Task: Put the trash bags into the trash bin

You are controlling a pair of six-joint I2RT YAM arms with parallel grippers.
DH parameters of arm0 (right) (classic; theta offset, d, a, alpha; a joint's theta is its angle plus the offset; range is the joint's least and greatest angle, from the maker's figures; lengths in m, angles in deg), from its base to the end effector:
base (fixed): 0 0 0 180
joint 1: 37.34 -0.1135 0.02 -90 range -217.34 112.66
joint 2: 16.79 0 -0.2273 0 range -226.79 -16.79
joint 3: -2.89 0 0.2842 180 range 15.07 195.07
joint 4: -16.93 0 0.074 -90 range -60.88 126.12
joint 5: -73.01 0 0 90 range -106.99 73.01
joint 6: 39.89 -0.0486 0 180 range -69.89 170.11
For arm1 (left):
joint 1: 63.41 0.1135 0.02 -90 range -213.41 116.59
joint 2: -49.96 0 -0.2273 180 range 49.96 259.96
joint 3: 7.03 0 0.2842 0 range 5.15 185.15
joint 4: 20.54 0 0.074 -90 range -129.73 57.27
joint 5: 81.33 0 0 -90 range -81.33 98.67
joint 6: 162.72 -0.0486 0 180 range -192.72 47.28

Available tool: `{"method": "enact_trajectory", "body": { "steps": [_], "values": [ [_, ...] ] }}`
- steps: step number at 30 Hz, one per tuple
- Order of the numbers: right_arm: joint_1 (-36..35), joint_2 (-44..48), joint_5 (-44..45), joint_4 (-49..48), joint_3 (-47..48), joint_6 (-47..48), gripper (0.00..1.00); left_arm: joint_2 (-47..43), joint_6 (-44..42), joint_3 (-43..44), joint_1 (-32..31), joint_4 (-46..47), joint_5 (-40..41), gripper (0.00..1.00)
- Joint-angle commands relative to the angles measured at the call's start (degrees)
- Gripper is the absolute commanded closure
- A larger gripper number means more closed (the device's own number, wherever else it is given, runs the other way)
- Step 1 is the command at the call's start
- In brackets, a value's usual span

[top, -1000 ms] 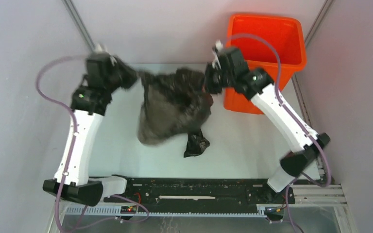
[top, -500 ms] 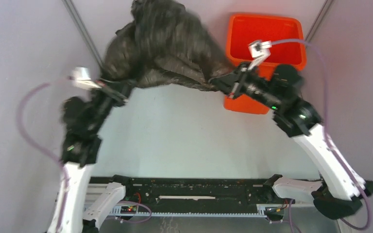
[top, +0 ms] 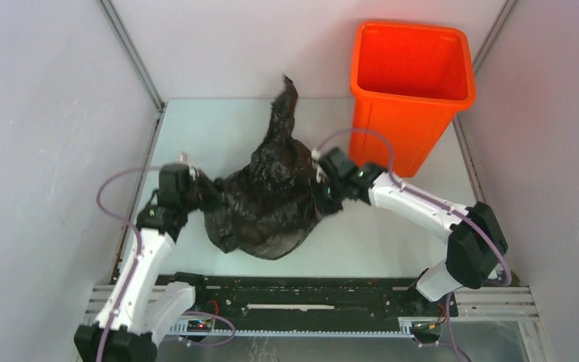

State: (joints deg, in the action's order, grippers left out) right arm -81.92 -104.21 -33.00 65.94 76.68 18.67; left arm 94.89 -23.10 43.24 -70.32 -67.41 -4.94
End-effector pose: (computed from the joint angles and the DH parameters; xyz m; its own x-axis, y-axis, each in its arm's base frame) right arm 0.2338 0.2492 0.1664 -0.9387 -0.2212 -0.2643 -0.3227 0.8334 0.4487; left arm 0.2297 -0.0394 0.2201 -0.6487 -0.6672 -0.3661 -0.3123 0.6721 -0.6713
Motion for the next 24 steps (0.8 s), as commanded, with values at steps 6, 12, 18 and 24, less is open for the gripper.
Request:
{"method": "enact_trajectory", "body": {
  "steps": [6, 12, 18, 24],
  "values": [
    [7.55, -8.44, 3.91, 21.3, 71.22, 5.35, 1.0, 23.31, 2.6, 68.93, 0.94, 6.3, -11.2, 1.0],
    [2.18, 2.46, 5.13, 4.15, 78.4, 4.21, 1.0, 25.04, 3.07, 91.75, 0.81, 9.84, -10.7, 1.0],
    [5.45, 18.38, 4.51, -9.59, 30.78, -1.64, 1.0, 4.77, 0.85, 44.28, 1.06, 8.75, -3.95, 1.0],
    [4.44, 13.39, 1.55, -0.33, 6.09, -1.21, 1.0, -5.31, -0.14, -2.3, 2.41, -1.07, -6.73, 1.0]
  ]
}}
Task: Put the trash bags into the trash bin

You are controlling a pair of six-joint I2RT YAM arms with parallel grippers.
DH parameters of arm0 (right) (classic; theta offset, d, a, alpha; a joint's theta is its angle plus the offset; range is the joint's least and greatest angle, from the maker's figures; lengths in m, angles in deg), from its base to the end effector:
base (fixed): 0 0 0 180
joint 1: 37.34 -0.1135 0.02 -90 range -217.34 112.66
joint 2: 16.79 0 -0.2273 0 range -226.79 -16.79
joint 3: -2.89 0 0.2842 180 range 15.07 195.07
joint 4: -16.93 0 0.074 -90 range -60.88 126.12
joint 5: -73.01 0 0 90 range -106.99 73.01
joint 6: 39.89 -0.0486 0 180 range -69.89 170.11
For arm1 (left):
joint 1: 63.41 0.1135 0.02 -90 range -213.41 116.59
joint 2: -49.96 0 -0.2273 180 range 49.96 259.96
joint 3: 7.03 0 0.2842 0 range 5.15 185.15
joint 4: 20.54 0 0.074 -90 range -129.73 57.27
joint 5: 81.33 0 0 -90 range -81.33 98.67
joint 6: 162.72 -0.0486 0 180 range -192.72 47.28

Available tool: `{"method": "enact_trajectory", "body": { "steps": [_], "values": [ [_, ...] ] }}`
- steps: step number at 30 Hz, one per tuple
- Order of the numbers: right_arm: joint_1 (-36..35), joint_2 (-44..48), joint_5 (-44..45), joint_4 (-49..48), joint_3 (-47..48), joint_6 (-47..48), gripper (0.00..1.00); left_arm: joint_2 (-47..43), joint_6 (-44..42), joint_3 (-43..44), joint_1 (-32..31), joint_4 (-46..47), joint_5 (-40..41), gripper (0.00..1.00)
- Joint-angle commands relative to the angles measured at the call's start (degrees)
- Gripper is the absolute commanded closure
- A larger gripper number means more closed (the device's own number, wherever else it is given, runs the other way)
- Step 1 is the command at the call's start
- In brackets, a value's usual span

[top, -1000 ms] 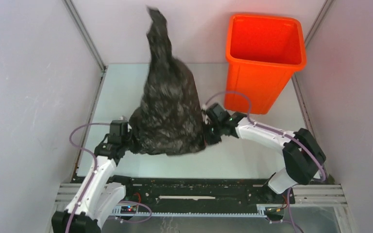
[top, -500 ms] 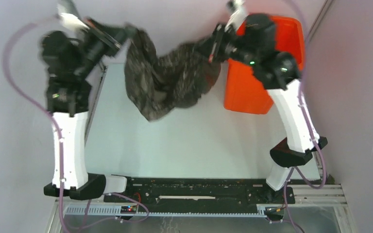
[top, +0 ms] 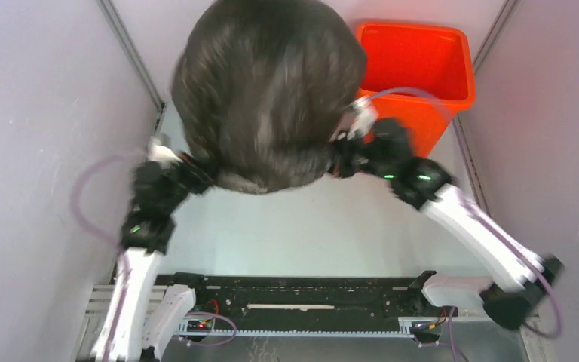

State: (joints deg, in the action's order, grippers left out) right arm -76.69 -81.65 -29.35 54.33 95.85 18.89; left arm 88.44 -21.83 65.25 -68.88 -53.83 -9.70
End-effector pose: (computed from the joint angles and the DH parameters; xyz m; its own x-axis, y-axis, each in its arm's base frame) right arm 0.2208 0.1945 0.4335 -0.5126 0.2345 -0.8260 -0.6046 0.5845 0.5411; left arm 0.1960 -0.0342 0.4141 -0.3080 -0.7103 -0.6330 0.2618 0.5763 -0.7741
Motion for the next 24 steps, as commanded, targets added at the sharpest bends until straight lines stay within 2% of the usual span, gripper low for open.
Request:
{"method": "enact_trajectory", "body": {
  "steps": [1, 3, 5, 8, 11, 13, 16, 17, 18, 19, 20, 22, 24],
  "values": [
    [-1.66, -9.9, -2.22, 12.1, -15.1, -1.39, 1.0, -1.56, -1.35, -27.38, 0.95, -14.5, -1.52, 1.0],
    [-3.61, -10.16, -0.4, 13.54, -16.94, -1.03, 1.0, -6.7, -0.53, -29.24, 1.06, -15.65, -0.22, 1.0],
    [-4.07, -9.06, 1.14, 12.18, -16.4, -1.31, 1.0, -9.02, 0.76, -26.7, 1.08, -15.22, 0.5, 1.0],
    [-1.47, -9.73, -0.8, 10.49, -8.83, -2.4, 1.0, -4.31, 2.27, -16.88, 1.16, -12.35, 0.57, 1.0],
    [0.91, -14.91, -1.55, 18.03, 12.79, -0.45, 1.0, 7.1, 3.09, 1.46, 1.21, -9.2, -2.11, 1.0],
    [0.79, -19.29, -0.49, 25.4, 31.31, 2.08, 1.0, 13.62, 5.04, 18.38, 1.24, -6.52, -5.14, 1.0],
    [0.96, -27.12, 2.98, 36.45, 63.98, 3.15, 1.0, 21.34, 9.54, 42.85, 1.19, -2.39, -7.08, 1.0],
    [1.29, -28.85, 3.76, 38.19, 72.05, 2.77, 1.0, 22.94, 10.17, 51.74, 1.24, -1.85, -6.93, 1.0],
    [1.61, -28.93, 4.12, 37.8, 74.98, 2.41, 1.0, 23.84, 9.88, 55.91, 1.21, -1.62, -6.61, 1.0],
    [1.94, -25.99, 4.22, 35.95, 72.26, 2.17, 1.0, 23.66, 9.01, 57.09, 1.25, -1.62, -6.13, 1.0],
    [2.07, -21.75, 4.21, 32.19, 64.71, 2.18, 1.0, 22.3, 7.63, 54.84, 1.22, -1.79, -5.25, 1.0],
    [2.36, -12.55, 4.06, 22.84, 42.83, 1.4, 1.0, 16.68, 5.91, 43.29, 1.21, -4.47, -1.37, 1.0],
    [3.96, -6.27, 2.03, 16.57, 23.47, -2.04, 1.0, 10.17, 7.73, 27.57, 1.62, -10.92, 2.84, 1.0]
  ]
}}
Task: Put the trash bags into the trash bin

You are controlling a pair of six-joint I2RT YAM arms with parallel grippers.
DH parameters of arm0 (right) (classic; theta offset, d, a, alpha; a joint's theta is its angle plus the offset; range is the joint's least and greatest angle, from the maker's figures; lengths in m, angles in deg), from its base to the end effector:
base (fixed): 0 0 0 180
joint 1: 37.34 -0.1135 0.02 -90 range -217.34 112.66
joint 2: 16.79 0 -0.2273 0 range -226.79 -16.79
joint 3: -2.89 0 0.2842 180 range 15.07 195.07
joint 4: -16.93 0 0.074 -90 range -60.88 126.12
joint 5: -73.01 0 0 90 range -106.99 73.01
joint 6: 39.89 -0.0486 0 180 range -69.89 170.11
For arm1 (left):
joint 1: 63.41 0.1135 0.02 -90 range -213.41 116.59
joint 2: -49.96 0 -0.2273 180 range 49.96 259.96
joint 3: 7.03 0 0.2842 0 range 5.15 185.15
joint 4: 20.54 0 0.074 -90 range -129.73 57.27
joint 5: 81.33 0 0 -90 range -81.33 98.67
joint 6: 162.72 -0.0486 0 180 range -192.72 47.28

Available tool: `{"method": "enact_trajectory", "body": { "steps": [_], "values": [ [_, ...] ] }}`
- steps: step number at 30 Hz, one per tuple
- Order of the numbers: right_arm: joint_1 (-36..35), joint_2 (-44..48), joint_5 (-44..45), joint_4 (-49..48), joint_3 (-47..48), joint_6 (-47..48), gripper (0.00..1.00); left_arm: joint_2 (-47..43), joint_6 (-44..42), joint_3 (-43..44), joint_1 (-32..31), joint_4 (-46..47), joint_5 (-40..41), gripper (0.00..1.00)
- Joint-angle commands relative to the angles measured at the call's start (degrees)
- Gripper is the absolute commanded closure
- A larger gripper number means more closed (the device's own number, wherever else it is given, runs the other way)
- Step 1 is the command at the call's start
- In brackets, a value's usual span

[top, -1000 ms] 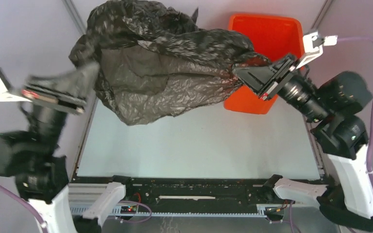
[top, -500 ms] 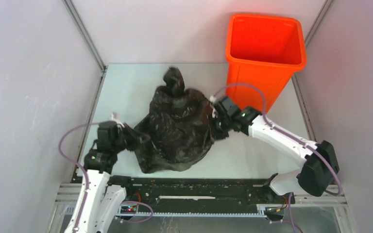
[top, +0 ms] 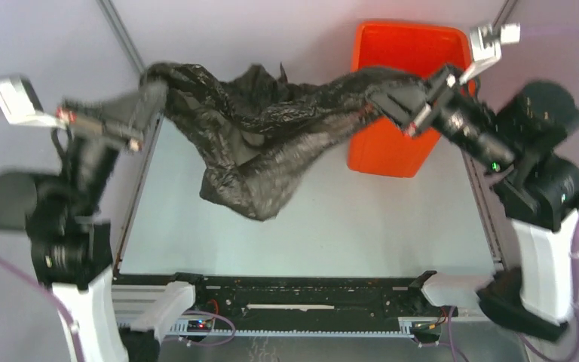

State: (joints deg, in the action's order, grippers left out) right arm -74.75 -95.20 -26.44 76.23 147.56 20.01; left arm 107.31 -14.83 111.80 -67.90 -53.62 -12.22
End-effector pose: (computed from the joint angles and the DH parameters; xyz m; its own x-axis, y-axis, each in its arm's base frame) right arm 0.1618 0.1338 0.6111 -0.2822 0.4070 -0.8688 -0.6787 0.5553 0.4806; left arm 0.1363 -0.0281 0.6114 -0.0748 -0.7879 -0.6112 0.6067 0.4505 -0.6549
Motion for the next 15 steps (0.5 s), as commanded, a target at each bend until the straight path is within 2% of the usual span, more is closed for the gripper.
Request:
{"method": "enact_trajectory", "body": {
  "steps": [1, 2, 4, 6, 7, 9, 11, 13, 15],
  "values": [
    [3.1, 9.23, -3.64, -7.2, -35.94, -5.09, 1.0, -11.49, 3.2, -27.92, 1.9, -14.69, 4.99, 1.0],
    [3.62, 10.58, -4.8, -7.52, -44.47, -5.5, 1.0, -14.71, 5.6, -36.93, 3.53, -17.73, 2.41, 1.0],
    [3.53, 12.92, -3.92, -5.35, -55.2, -5.17, 1.0, -22.69, 8.78, -55.02, 6.5, -18.4, -4.17, 1.0],
    [2.37, 15.26, -2.27, -3.26, -64.64, -5.31, 1.0, -30.96, 10.07, -66.9, 7.41, -20.38, -5.8, 1.0],
    [2.08, 16.42, -2.39, -2.81, -68.47, -5.7, 1.0, -34.72, 10.35, -70.01, 7.46, -21.59, -4.89, 1.0],
    [1.99, 19.05, -3.08, -2.78, -74.12, -6.28, 1.0, -39.37, 10.38, -71.78, 7.5, -23.02, -1.92, 1.0],
    [2.62, 20.76, -3.24, -3.17, -74.23, -6.65, 1.0, -38.31, 11.24, -70.52, 7.56, -18.75, -1.41, 1.0],
    [4.1, 19.89, -3.19, -4.36, -68.87, -6.74, 1.0, -31.62, 10.91, -65.1, 7.55, -9.91, -3.33, 1.0],
    [4.75, 15.52, -2.7, -4.95, -59.06, -5.8, 1.0, -21.75, 7.29, -53.61, 7.6, -5.0, -4.87, 1.0]
  ]
}}
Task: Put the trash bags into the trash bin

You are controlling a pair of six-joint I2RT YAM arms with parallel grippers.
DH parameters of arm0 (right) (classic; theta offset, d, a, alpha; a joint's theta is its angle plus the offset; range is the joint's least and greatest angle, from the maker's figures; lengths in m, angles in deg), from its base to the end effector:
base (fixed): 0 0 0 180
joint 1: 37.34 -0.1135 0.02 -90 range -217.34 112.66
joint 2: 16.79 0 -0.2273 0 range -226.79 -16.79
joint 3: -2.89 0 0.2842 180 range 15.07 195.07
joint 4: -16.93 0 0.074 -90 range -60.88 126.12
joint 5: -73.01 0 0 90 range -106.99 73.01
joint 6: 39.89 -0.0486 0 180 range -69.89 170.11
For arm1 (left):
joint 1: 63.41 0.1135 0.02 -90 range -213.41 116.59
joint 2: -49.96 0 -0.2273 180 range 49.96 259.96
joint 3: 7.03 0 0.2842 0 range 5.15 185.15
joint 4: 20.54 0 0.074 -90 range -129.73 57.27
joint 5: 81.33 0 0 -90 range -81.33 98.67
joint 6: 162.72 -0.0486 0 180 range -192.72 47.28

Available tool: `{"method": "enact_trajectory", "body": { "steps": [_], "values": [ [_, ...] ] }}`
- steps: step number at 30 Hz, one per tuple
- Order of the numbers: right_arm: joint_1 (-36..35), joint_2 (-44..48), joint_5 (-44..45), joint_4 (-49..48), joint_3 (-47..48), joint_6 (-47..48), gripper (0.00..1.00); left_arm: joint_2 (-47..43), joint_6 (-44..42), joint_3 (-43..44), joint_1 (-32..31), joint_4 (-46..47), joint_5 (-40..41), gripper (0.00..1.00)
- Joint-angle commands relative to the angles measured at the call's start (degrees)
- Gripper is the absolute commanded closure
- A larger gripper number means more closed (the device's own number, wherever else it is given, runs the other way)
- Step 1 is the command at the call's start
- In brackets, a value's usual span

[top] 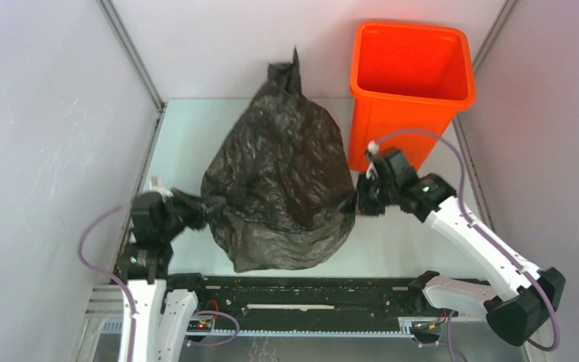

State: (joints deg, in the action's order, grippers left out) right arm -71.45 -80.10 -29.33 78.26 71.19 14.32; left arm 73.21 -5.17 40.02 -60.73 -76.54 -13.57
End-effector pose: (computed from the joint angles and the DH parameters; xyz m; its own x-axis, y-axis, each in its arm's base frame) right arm 0.2164 0.1591 0.2402 -0.9367 0.0555 -0.3456 -0.1209 0.8752 0.4684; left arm 0.1725 -0.0103 0.2545 -0.4589 -0.8779 -0.1367 -0.3863 0.3358 -0.8591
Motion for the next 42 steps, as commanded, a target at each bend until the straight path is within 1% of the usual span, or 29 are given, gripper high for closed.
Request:
{"method": "enact_trajectory", "body": {
  "steps": [1, 2, 3, 4, 5, 6, 7, 8, 9, 10, 11, 12, 13, 15, 16, 17, 18, 19, 20, 22, 24, 28, 29, 32, 34, 36, 39, 40, 42],
  "values": [
    [1.57, -3.2, -0.16, -6.55, 23.87, 0.48, 1.0, 17.63, -5.25, 26.99, 0.41, 18.08, -3.95, 1.0],
    [1.54, -7.14, -0.81, -5.08, 30.95, 1.04, 1.0, 22.64, -7.14, 36.24, 0.42, 18.23, -4.89, 1.0],
    [1.2, -11.16, -1.58, -1.97, 39.85, 2.0, 1.0, 27.46, -7.78, 48.7, 0.45, 18.64, -6.06, 1.0],
    [0.52, -15.37, -1.61, 1.07, 49.38, 2.87, 1.0, 31.49, -6.96, 58.86, 0.36, 19.56, -7.46, 1.0],
    [-0.73, -19.06, -1.03, 4.6, 62.43, 3.86, 1.0, 36.49, -4.97, 68.25, 0.4, 22.07, -8.98, 1.0],
    [-1.81, -22.9, -0.49, 7.65, 73.02, 4.64, 1.0, 39.59, -1.96, 76.56, 0.4, 24.9, -9.64, 1.0],
    [-2.71, -26.26, -0.37, 10.2, 82.08, 5.31, 1.0, 41.83, 1.27, 83.76, 0.33, 27.81, -10.0, 1.0],
    [-3.44, -28.69, -0.72, 11.39, 88.64, 5.53, 1.0, 43.31, 4.7, 88.27, 0.31, 31.0, -10.2, 1.0],
    [-4.03, -29.9, -1.09, 11.42, 91.63, 5.45, 1.0, 43.5, 5.84, 90.36, 0.31, 32.94, -10.52, 1.0],
    [-4.37, -29.59, -1.82, 10.07, 90.66, 5.1, 1.0, 42.5, 4.99, 89.62, 0.31, 32.89, -10.75, 1.0],
    [-4.66, -27.75, -2.64, 7.74, 85.68, 4.9, 1.0, 40.03, 2.75, 86.16, 0.31, 30.91, -10.69, 1.0],
    [-4.94, -23.7, -3.1, 4.21, 77.99, 4.95, 1.0, 36.79, -0.52, 79.73, 0.31, 27.84, -9.92, 1.0],
    [-5.0, -20.28, -3.53, 0.62, 69.04, 4.37, 1.0, 32.47, -3.21, 72.32, 0.35, 22.77, -8.21, 1.0],
    [-4.37, -12.91, -4.22, -5.51, 50.74, 1.95, 1.0, 24.31, -8.57, 54.64, 1.62, 11.6, -4.22, 1.0],
    [-4.14, -9.59, -4.45, -7.6, 41.76, 0.76, 1.0, 20.74, -10.66, 46.86, 3.22, 6.26, -3.5, 1.0],
    [-3.93, -6.44, -4.44, -8.66, 33.94, -0.65, 1.0, 17.87, -12.55, 39.34, 5.76, 3.26, -4.95, 1.0],
    [-3.87, -3.79, -3.93, -8.78, 27.1, -1.91, 1.0, 15.29, -13.82, 33.69, 8.34, 1.93, -8.28, 1.0],
    [-3.86, -1.28, -3.24, -8.06, 21.02, -3.02, 1.0, 13.42, -14.45, 29.65, 10.74, 1.67, -11.61, 1.0],
    [-4.06, 0.65, -2.98, -7.0, 16.33, -4.15, 1.0, 11.99, -14.42, 28.21, 12.22, 1.74, -13.64, 1.0],
    [-4.65, 2.76, -5.0, -6.27, 9.31, -4.51, 1.0, 11.06, -14.38, 30.79, 12.82, 4.02, -14.51, 1.0],
    [-5.46, 2.63, -6.79, -6.79, 6.12, -3.99, 0.97, 13.07, -14.38, 35.83, 12.83, 8.55, -16.35, 1.0],
    [-6.5, 0.24, -6.11, -8.55, 8.89, -2.96, 0.9, 23.3, -17.43, 51.22, 11.51, 11.42, -20.13, 1.0],
    [-6.5, -0.04, -5.33, -8.29, 10.25, -2.67, 0.85, 24.85, -17.0, 53.27, 10.73, 12.53, -20.4, 1.0],
    [-6.5, 0.51, -6.18, -8.71, 11.4, -1.65, 0.72, 26.42, -13.37, 53.52, 7.98, 16.4, -21.01, 1.0],
    [-6.94, 0.63, -7.45, -8.42, 11.5, -1.19, 0.67, 25.94, -12.04, 51.32, 4.83, 16.48, -19.19, 1.0],
    [-7.19, 1.27, -6.47, -6.8, 11.47, -0.38, 0.56, 24.91, -12.09, 48.97, 0.5, 15.79, -15.44, 1.0],
    [-7.32, 3.82, -3.02, -4.09, 11.48, 1.24, 0.5, 24.41, -15.47, 48.54, -7.11, 8.0, -3.86, 1.0],
    [-7.49, 4.57, -2.78, -3.71, 11.45, 1.82, 0.45, 24.78, -15.89, 48.43, -9.17, 7.05, -2.23, 1.0],
    [-8.1, 5.23, -3.34, -3.66, 11.58, 1.95, 0.3, 25.93, -15.75, 48.47, -12.24, 6.47, -0.34, 1.0]
  ]
}}
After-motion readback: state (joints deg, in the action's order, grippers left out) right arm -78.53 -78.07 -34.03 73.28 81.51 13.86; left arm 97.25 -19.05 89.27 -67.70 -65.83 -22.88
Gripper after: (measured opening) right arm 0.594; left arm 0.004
